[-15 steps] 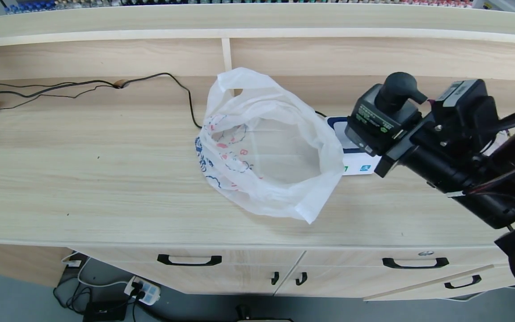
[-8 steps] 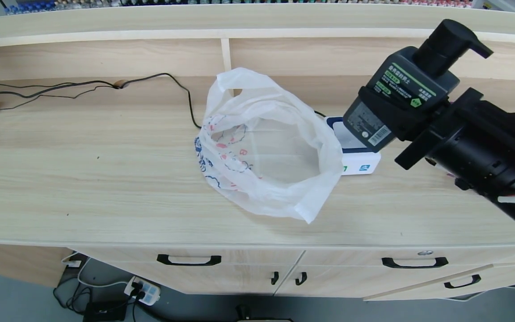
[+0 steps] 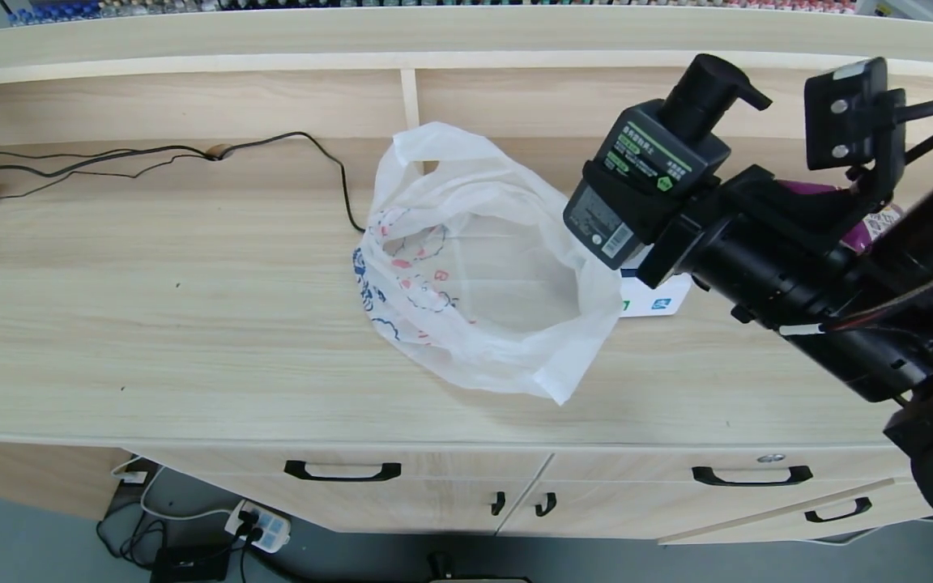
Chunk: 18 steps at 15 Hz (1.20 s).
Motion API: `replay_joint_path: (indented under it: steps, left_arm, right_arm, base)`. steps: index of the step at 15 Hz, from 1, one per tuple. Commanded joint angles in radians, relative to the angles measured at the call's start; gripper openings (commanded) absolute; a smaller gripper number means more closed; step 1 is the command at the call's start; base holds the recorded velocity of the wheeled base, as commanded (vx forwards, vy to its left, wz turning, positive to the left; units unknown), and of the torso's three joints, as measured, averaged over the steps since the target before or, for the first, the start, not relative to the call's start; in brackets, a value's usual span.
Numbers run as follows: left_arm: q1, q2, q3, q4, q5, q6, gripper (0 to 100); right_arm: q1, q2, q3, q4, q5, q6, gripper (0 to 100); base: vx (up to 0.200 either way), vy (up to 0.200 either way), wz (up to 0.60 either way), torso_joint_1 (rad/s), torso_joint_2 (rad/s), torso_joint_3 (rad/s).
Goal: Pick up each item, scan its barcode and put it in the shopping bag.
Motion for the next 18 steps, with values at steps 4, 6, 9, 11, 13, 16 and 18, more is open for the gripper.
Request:
replay_joint_path:
  steps: [4,6,9,11,13,16,18]
  left_arm:
    - [0.0,0.0,0.0,-0.005,0.0,0.0,100]
    - [0.0,0.0,0.0,-0.003,0.0,0.0,100]
    - [0.002,0.0,0.0,-0.002,0.0,-0.005,100]
    - [0.002,0.0,0.0,-0.002,0.0,-0.005,100]
    - [0.0,0.0,0.0,-0.002,0.0,-0.007,100]
    - [0.0,0.0,0.0,-0.002,0.0,-0.007,100]
    - [0.0,0.0,0.0,-0.003,0.0,-0.005,100]
  right_arm:
    - [-0.01,0.111,-0.056,-0.002,-0.02,0.038,0]
    - [-0.002,0.15,-0.108,-0.002,-0.019,0.038,0]
    - [0.026,0.222,-0.216,-0.002,-0.019,0.038,0]
    - [0.033,0.222,-0.208,-0.005,-0.022,0.036,0]
    - [0.033,0.217,-0.202,-0.027,-0.024,0.033,0]
    - [0.033,0.214,-0.2,-0.028,-0.025,0.032,0]
    - [0.038,0.214,-0.183,-0.045,-0.025,0.018,0]
  base:
    - [0.0,0.0,0.0,0.0,0.0,0.0]
    - [0.0,0.0,0.0,0.0,0.0,0.0]
    - [0.0,0.0,0.0,0.0,0.0,0.0]
    - [0.0,0.0,0.0,0.0,0.0,0.0]
    - [0.0,0.0,0.0,0.0,0.0,0.0]
    - [0.0,0.067,0.0,0.001,0.0,-0.002]
    - [0.0,0.2,0.0,-0.007,0.0,0.007]
